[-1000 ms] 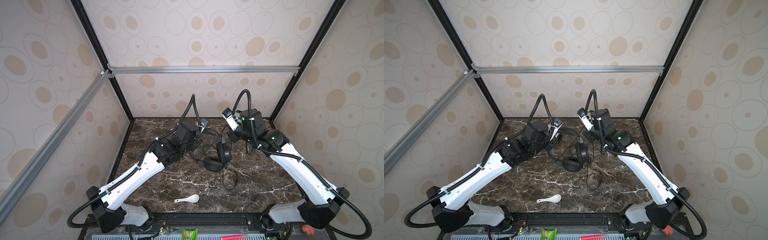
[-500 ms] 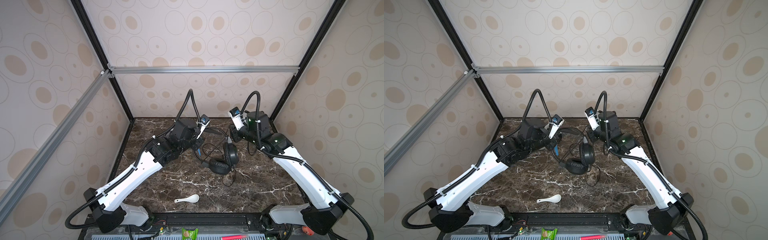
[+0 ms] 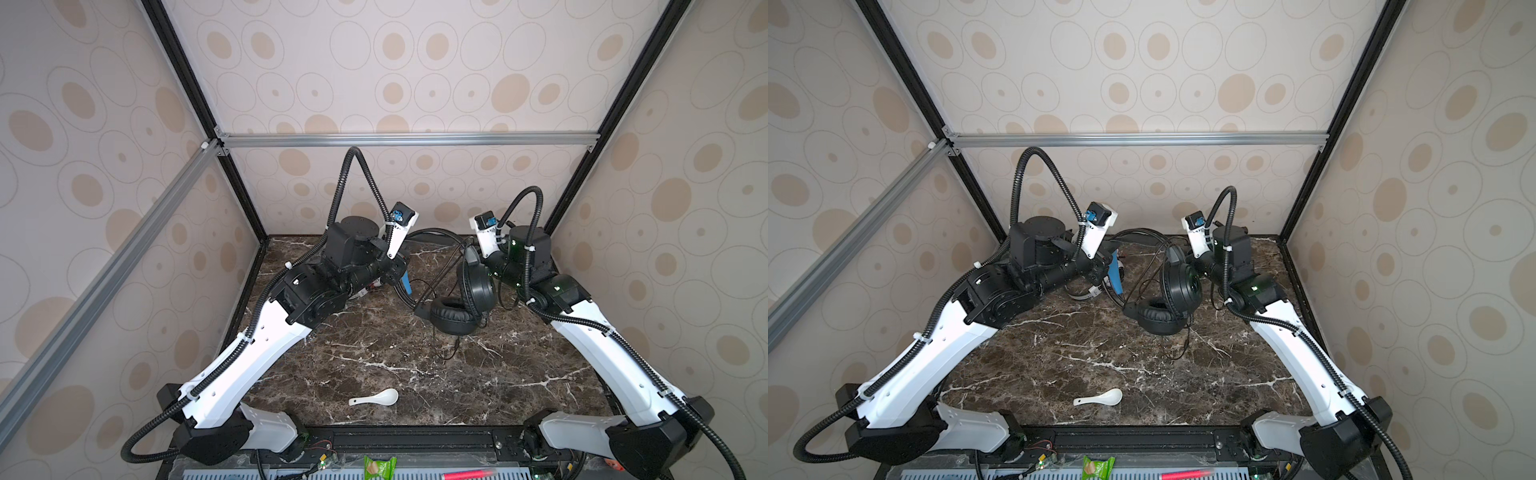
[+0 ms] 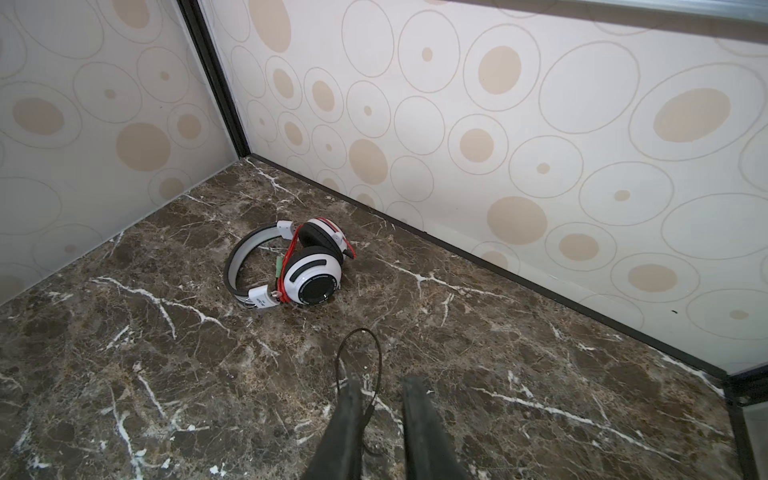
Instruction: Wrap the headphones
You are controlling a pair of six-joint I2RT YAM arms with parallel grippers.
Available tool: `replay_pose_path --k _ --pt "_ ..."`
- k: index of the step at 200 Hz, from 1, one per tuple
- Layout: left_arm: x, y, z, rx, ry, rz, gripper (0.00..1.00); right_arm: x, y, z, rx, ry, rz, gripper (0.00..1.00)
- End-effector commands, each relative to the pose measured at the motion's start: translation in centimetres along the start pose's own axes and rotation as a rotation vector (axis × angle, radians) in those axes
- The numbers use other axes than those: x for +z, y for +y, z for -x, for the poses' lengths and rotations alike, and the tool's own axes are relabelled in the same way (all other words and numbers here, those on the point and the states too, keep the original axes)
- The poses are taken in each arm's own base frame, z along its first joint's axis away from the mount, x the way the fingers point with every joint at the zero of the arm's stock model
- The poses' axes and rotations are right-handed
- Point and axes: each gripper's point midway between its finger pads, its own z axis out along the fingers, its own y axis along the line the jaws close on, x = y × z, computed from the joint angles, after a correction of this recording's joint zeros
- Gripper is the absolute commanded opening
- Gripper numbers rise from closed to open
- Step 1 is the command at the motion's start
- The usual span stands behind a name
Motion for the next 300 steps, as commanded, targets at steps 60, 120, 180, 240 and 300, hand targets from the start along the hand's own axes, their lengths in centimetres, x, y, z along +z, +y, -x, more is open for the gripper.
replay_pose_path --k 60,120,180,240,300 --pt "-2.8 -1.2 9.0 -0.16 -0.276 -0.123 0.0 0.9 0.7 0.2 0.112 -0.101 0.074 0.2" --pt "-3.5 -1.2 11.1 -0.226 -0.358 -0.15 0.0 2.4 1.2 -1.9 0.176 -0.099 0.111 0.2" --pt "-3.6 -0.9 12.5 -0.278 -0.404 -0.156 0.0 4.5 1.7 -4.5 0.243 -0.075 0.149 0.2" --pt "-3.8 -0.1 13.2 -0.325 -0.441 -0.123 0.0 6.9 2.2 -7.6 0.302 -0.029 0.175 0.19" --pt "-3.7 1.1 13.4 -0.382 -0.457 -0.067 0.0 8.6 3.2 -9.6 0.349 0.013 0.24 0.08"
